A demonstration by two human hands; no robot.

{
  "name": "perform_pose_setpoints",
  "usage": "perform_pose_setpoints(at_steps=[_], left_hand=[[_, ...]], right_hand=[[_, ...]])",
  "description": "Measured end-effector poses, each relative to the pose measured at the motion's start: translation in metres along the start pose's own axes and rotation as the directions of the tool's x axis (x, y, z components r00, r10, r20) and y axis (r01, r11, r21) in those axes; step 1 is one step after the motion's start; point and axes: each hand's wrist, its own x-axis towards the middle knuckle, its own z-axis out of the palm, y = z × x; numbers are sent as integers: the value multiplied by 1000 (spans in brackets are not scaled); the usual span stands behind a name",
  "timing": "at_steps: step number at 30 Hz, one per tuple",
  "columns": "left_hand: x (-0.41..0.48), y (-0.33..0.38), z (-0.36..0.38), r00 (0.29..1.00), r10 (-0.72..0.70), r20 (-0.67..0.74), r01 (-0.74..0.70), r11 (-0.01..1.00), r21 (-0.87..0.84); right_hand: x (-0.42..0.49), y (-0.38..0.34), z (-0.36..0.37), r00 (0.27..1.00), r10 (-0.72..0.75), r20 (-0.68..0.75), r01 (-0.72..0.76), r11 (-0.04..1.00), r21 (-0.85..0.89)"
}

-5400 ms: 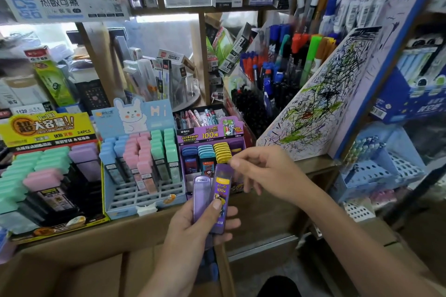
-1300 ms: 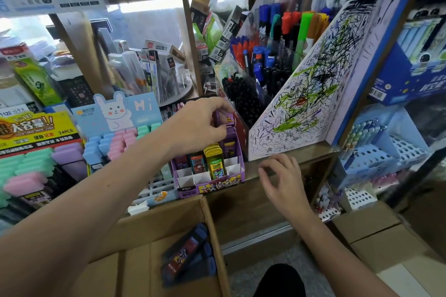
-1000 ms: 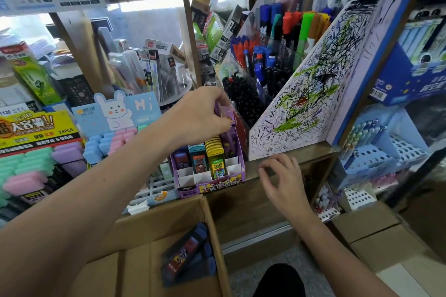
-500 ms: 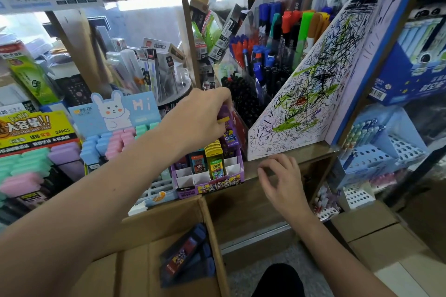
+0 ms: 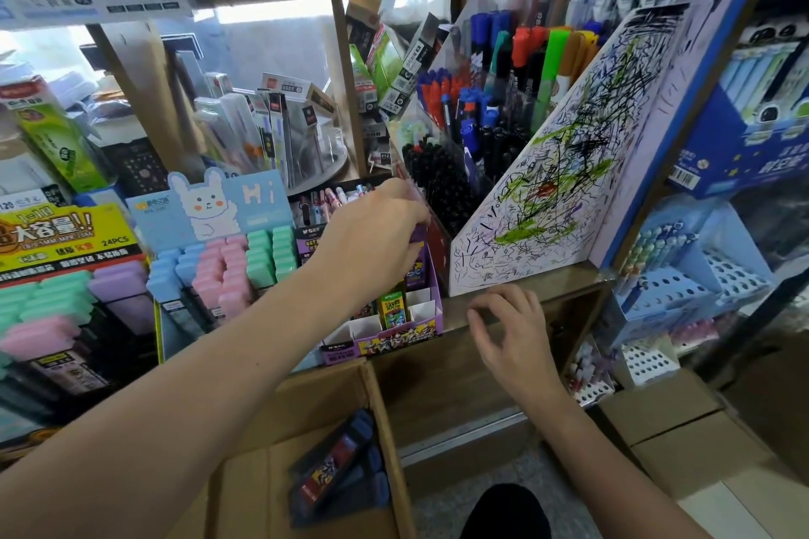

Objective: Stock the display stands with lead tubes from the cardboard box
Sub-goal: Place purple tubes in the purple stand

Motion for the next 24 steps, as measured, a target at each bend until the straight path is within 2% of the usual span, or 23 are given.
perform_pose_setpoints(at_steps=[8,18,24], left_hand=[[-2,5,12,990,-137,15,137,990,-40],[-2,8,16,984,-180,-6,179,983,-43],[-7,5,10,982,-185,37,188,973,-132]], right_hand=[[0,-2,-1,1000,1,1,-1,1000,6],[1,-3,-3,1000,19,15,-19,1000,-1],[2,-5,-4,999,26,23,-26,1000,-4]])
